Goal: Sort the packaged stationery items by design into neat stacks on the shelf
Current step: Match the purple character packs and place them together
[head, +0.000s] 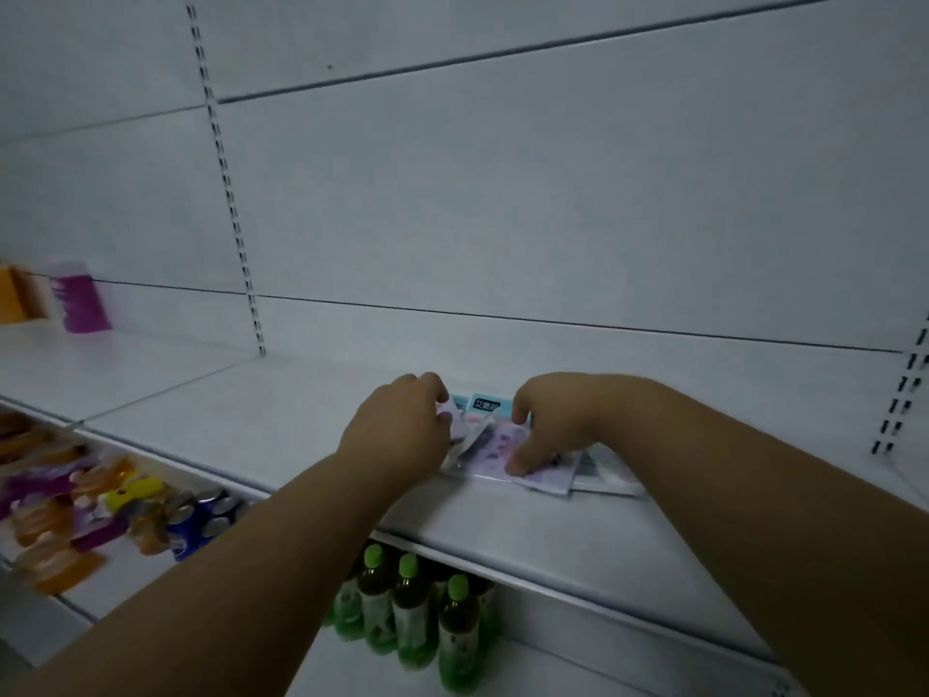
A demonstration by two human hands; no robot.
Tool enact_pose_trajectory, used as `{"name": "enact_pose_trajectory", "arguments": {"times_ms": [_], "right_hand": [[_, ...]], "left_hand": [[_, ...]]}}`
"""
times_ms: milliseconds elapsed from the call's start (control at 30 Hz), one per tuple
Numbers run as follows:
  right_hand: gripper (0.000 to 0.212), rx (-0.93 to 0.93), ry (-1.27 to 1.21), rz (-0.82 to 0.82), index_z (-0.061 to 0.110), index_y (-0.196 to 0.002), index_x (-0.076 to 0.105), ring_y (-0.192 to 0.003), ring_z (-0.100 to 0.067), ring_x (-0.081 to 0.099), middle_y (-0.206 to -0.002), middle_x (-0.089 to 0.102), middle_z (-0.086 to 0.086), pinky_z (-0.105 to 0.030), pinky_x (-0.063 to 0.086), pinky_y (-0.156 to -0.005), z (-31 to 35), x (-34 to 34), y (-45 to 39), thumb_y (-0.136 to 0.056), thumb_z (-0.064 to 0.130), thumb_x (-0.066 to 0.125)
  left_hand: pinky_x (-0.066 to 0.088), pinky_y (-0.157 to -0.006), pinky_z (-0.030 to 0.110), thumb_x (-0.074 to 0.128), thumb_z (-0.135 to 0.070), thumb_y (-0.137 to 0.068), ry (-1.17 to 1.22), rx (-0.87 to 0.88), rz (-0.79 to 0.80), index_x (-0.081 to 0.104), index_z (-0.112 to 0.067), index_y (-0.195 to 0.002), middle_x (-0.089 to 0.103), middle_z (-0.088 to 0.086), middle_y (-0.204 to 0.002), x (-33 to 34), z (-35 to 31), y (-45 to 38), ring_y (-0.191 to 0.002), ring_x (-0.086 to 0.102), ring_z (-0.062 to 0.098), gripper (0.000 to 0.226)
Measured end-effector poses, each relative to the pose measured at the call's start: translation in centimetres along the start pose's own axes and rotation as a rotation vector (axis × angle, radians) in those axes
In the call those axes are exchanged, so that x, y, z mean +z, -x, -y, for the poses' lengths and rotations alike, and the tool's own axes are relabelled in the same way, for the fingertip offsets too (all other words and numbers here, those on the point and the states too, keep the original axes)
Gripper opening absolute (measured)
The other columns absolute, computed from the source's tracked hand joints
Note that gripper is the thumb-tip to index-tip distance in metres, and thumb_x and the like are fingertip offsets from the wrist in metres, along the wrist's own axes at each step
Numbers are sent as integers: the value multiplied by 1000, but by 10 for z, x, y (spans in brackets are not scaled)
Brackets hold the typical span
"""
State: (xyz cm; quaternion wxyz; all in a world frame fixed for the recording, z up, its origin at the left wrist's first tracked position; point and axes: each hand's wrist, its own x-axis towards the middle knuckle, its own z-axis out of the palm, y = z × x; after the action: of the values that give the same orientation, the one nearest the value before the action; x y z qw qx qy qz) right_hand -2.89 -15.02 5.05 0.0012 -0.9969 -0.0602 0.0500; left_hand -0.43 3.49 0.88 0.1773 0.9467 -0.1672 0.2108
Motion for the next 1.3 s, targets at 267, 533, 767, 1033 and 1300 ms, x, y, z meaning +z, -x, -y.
{"name": "enact_pose_trajectory", "arguments": {"times_ms": [267,533,767,1033,1300], "right_hand": [[29,280,-158,-207,6,-78,60,-59,-18,49,-71,57,-7,-27,37,-51,11,-3,11,-77,32,72],[15,476,-660,-666,4,-82,57,-65,-20,52,-77,60,-13,-30,41,-59,12,-8,34,-87,18,59],[19,504,-939,-760,24,-100,54,-84,-23,68,-97,66,-5,-41,60,-72,19,-21,36,-88,9,57],[14,588,-917,-921,17,-93,54,-77,-24,66,-92,65,-8,-41,57,-58,27,-32,47,-89,26,45],[30,760,-886,-1075,6,-93,60,-58,-29,69,-89,70,-18,-52,60,-57,-7,-33,129,-86,34,52]], "left_hand": [[37,-75,36,47,-62,-80,-277,-18,170,55,-18,-113,58,7,-110,22,31,-35,-101,53,26,56],[50,-84,37,70,-67,-58,40,-36,314,51,-20,-116,49,11,-112,19,28,-52,-98,56,29,77],[48,-83,34,73,-14,-77,540,-99,228,40,-9,-134,60,17,-122,11,36,-66,-104,60,31,66],[59,-73,40,61,-4,-78,1003,39,185,60,-25,-93,69,1,-90,-8,19,-50,-80,66,20,27],[57,-74,37,75,-6,-76,1212,62,440,45,-25,-119,69,-1,-98,-2,-68,-19,-82,68,17,56]]}}
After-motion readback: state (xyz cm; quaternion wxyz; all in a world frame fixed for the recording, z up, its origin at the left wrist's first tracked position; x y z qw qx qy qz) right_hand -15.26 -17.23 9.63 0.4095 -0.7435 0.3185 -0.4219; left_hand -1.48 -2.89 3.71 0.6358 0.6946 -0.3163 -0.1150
